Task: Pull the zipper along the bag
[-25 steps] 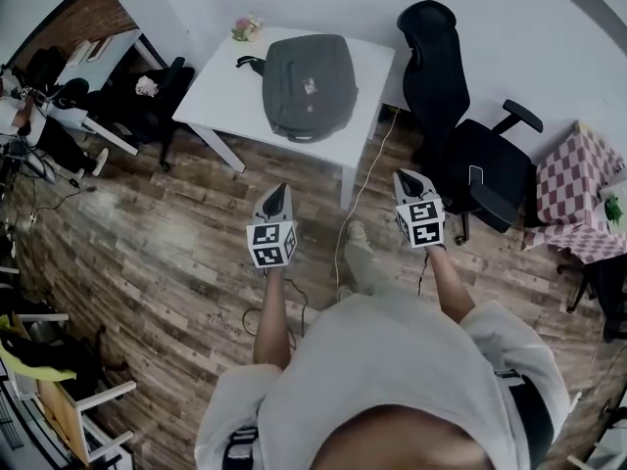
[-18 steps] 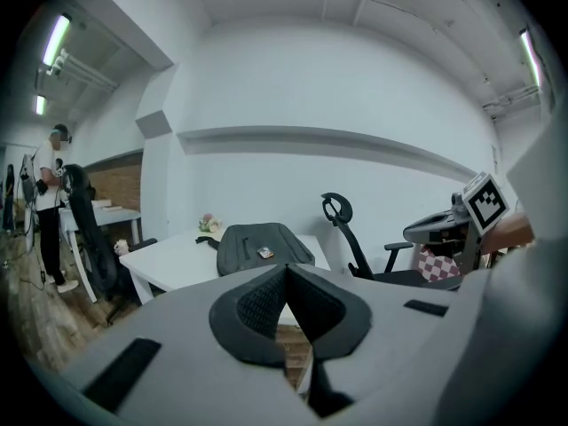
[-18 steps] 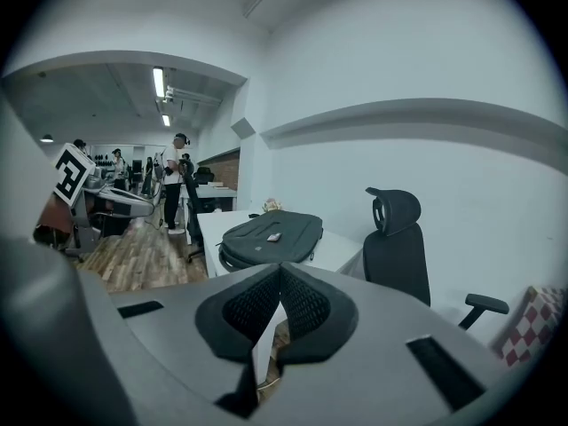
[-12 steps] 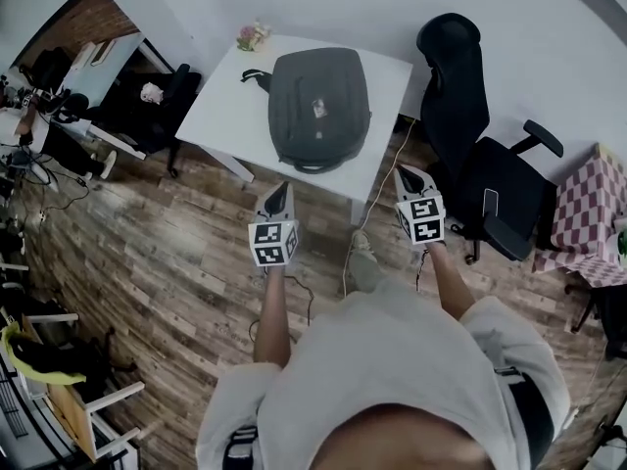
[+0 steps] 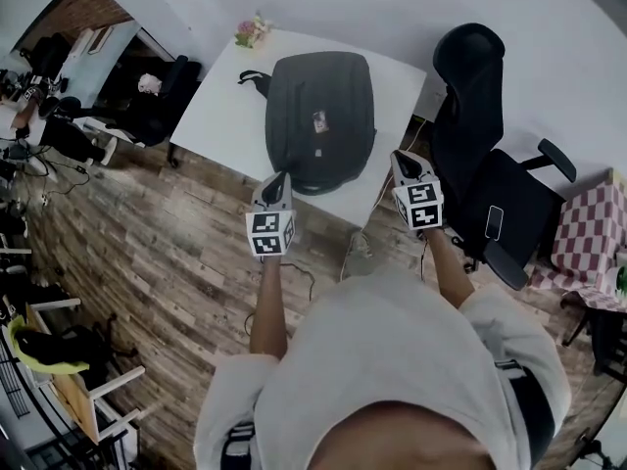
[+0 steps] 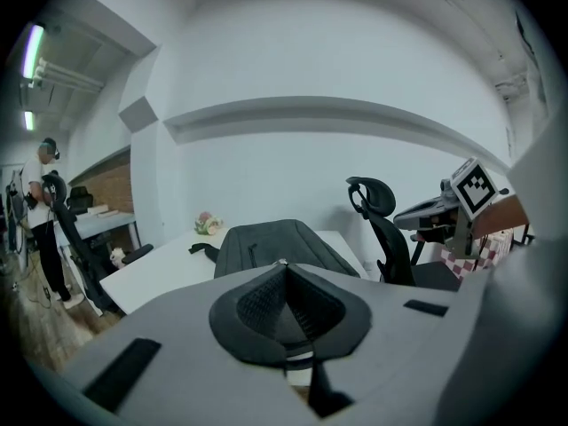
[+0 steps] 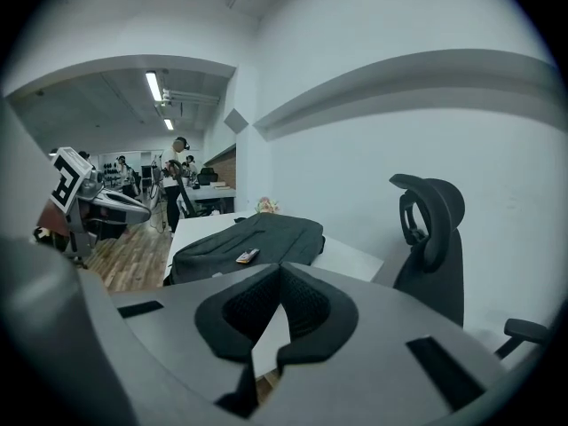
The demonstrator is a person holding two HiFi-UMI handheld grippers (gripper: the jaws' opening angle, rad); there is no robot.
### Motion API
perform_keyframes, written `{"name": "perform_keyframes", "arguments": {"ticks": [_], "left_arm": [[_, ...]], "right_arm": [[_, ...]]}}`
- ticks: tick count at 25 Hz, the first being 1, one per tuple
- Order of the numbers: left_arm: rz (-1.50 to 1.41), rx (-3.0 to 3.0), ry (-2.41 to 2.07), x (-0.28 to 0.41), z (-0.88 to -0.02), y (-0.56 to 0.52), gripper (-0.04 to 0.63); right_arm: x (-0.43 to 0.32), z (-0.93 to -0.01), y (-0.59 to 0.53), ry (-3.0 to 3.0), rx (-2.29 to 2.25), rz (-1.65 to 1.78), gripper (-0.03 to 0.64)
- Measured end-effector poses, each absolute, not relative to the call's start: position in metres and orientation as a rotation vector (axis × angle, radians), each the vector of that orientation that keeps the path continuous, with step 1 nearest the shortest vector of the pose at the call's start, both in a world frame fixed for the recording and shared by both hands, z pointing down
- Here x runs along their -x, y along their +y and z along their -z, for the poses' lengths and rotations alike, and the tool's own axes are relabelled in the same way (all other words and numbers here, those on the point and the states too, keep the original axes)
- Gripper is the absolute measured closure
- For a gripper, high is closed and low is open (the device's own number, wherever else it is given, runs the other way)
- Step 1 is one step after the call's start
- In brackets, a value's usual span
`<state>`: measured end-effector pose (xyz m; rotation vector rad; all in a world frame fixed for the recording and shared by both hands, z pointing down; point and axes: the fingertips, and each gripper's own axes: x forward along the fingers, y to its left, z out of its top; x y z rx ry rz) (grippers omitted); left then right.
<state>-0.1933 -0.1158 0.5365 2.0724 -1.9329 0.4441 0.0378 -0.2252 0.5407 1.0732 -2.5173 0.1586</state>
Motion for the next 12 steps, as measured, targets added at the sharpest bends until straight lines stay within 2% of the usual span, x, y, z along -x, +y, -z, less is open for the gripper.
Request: {"name": "perform_keyframes", "arguments": {"ticks": [12], "left_arm": [[-0.88,-2.24,-1.708,0.171,-0.576,-0.151,0.569]], "right_arm": [[-0.029,-0.583,-0.266,-2.465,-0.988,-0.253,0.603]]}}
